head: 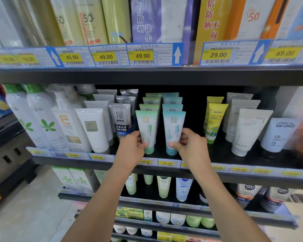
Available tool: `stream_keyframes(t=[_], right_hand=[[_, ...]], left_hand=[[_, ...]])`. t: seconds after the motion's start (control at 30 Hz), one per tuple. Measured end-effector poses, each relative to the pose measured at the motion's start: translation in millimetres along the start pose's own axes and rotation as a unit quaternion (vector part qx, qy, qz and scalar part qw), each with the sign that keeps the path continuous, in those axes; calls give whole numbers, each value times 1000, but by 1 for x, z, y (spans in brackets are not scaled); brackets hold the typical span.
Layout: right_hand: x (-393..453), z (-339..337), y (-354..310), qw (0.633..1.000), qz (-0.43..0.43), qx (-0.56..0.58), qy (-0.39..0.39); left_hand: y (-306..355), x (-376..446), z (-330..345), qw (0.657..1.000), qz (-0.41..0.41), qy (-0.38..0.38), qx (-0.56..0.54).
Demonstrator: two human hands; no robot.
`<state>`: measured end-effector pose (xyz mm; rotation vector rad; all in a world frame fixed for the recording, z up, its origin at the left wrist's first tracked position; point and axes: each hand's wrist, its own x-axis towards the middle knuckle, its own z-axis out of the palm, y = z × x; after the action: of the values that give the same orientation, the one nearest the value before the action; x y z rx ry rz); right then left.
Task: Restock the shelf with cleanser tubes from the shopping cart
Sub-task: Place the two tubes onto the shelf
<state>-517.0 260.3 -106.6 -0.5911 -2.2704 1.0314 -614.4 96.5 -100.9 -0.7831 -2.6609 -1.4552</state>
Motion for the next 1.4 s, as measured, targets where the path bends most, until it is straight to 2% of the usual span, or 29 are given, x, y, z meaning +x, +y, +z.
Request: stream_keyframes(t=[0.43,0.77,0.9,0.97,1.07,1.17,1.27,1.4], right_hand=[[-3,2,-1,999,3,-40,-3],[-4,-6,-6,999,19,-35,-33],[-9,-15,-11,998,42,-41,-25],[-16,-21,-13,995,48,-82,-12],[-38,-30,-12,983,3,-184,31],[-63,-43,-10,954,-51,-285,84],[-91,-58,-11,939,-69,-317,114],[-139,-80,-25,924,-73,-335,169]], left_hand=[[-7,6,2,999,7,-22,41],[-4,8,-3,996,5,-42,78],[-4,3,-10,989,0,-44,139],[-3,-6,-17,983,10,-35,181],[1,-28,-32,968,76,-10,239],[4,-49,-51,930,174,24,322],[11,-61,-67,893,237,20,381],[30,-78,-64,875,302,-6,378]])
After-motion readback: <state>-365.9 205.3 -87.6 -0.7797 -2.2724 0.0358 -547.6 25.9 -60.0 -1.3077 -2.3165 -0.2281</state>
